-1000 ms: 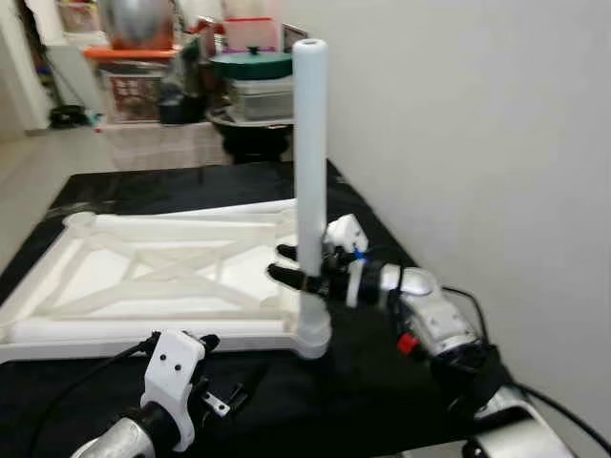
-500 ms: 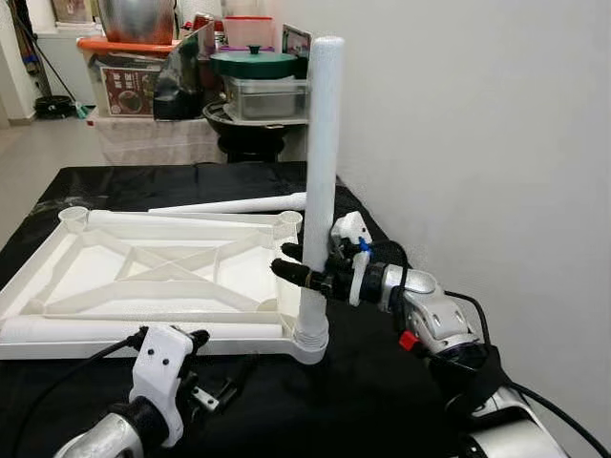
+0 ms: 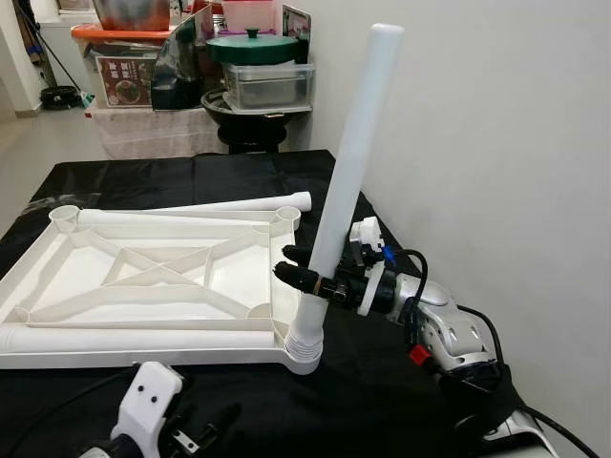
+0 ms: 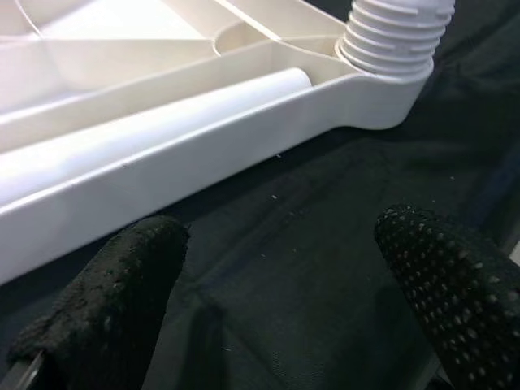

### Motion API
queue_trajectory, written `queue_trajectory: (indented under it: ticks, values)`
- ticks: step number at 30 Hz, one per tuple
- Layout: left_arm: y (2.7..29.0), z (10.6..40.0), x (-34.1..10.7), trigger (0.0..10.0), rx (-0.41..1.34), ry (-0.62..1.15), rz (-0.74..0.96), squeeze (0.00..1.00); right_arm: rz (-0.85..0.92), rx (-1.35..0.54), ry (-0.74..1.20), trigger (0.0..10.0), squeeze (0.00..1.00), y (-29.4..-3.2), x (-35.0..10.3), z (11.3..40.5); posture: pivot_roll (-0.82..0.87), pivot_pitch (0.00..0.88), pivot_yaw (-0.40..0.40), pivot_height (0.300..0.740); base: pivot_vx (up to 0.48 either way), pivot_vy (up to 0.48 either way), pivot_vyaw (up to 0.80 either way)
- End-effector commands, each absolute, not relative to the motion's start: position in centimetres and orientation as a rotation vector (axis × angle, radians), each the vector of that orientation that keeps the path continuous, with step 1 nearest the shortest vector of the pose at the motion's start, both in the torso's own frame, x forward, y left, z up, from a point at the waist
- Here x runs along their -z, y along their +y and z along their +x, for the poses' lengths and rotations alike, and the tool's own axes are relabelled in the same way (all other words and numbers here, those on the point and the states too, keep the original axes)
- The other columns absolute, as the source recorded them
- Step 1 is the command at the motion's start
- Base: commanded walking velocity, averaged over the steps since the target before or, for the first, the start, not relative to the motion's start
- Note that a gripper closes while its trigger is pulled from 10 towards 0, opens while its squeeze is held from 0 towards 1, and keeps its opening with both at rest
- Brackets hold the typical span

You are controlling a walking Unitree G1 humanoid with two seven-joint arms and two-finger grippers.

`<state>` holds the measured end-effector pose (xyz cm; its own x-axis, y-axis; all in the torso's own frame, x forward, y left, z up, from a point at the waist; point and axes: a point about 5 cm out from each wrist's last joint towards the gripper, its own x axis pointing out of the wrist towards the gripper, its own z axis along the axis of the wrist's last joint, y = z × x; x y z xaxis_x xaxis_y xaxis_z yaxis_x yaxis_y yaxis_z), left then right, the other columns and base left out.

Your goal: Building children table

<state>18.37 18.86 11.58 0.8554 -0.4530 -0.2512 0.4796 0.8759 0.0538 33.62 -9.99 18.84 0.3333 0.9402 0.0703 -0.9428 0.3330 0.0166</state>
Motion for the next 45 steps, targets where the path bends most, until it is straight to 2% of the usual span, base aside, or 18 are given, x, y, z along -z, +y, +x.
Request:
queue_trajectory:
  ticks: [1,6,27,35,45]
  values:
    - [19.2,18.3,-11.3,10.0,0.473,0.245,0.13,0.0,0.053,-1.225,0.053,10.0,0.0,-9.9,-16.7,33.3,0.15,0.0,-0.055,0.74,0.0,0.0,0.0]
    - [18.8,18.8,-11.7,10.0,0.475,0.206,0.106,0.0,0.052,-1.237,0.056,10.0,0.0,-9.6,-16.5,33.0,0.15,0.0,-0.056,0.74,0.0,0.356,0.0]
    - [17.8,18.6,-11.9,10.0,0.483,0.183,0.096,0.0,0.043,-1.244,0.073,10.0,0.0,-9.6,-16.4,33.0,0.16,0.0,-0.053,0.74,0.0,0.0,0.0]
    - [17.2,17.8,-11.9,10.0,0.58,0.194,0.094,0.0,0.034,-1.353,0.054,10.0,0.0,-9.4,-16.9,32.3,0.16,0.0,-0.049,0.74,0.0,0.0,0.0]
    - [16.9,17.7,-11.3,10.0,0.61,0.223,0.102,0.0,-0.041,-1.49,0.057,10.0,0.0,-9.3,-17.0,31.5,0.16,0.0,-0.049,0.74,0.0,0.0,0.0]
